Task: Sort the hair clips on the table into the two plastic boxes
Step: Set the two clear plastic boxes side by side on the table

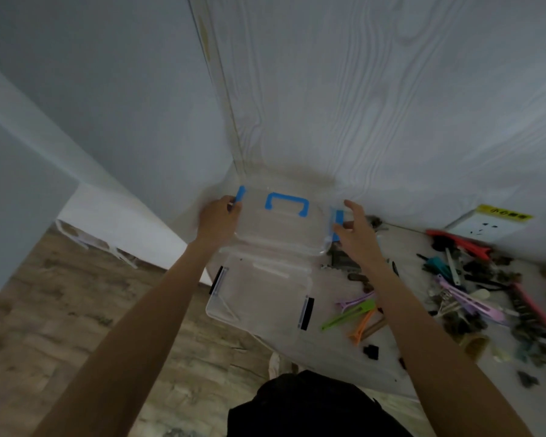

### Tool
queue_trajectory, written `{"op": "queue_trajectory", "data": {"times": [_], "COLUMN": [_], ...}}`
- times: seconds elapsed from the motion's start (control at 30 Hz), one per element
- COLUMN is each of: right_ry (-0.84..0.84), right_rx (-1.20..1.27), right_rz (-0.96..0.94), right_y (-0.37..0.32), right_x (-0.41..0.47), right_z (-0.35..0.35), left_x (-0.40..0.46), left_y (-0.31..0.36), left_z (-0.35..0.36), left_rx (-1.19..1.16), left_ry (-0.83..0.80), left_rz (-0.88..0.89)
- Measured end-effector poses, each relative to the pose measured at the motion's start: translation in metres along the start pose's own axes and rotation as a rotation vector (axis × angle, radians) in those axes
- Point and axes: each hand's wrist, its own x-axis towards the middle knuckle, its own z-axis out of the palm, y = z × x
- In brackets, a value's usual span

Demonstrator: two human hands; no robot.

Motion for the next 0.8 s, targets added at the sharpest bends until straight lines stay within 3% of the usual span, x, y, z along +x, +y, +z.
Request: {"op": "queue_trajectory", "data": {"times": [0.13, 0.23, 0.33, 0.4, 0.53, 0.73, 0.8], "right_ry": [0.065, -0.064, -0.159, -0.191, -0.245, -0.235, -0.170], "right_rx": [-0.319, -0.615, -0.810, -0.828, -0.730, -0.333, -0.302], "right_rz": [-0.301, -0.636, -0.695, -0.717, -0.670, -0.553, -0.587], "right_y": [0.004, -0.001, -0.005, -0.010, -0.018, -0.042, -0.054], "right_x": [-0.005, -0.010, -0.012, -0.012, -0.012, -0.013, -0.010], "right_z": [-0.002, -0.006, -0.007, -0.007, -0.010, -0.023, -0.026], "left_x": [-0.002, -0.005, -0.019, -0.033, -0.048, -0.034, -0.032], "left_y": [-0.005, 0.001, 0.009, 0.010, 0.004, -0.006, -0.005], "left_z": [0.000, -0.004, -0.011, -0.014, -0.011, -0.010, -0.011], "left_rx": [-0.062, 0.016, 0.011, -0.082, -0.320, -0.474, -0.377], "left_ry": [-0.029, -0.002, 0.032, 0.043, -0.096, -0.058, -0.031], "left_rz": [-0.046, -0.037, 0.070, 0.091, 0.008, -0.149, -0.145]}}
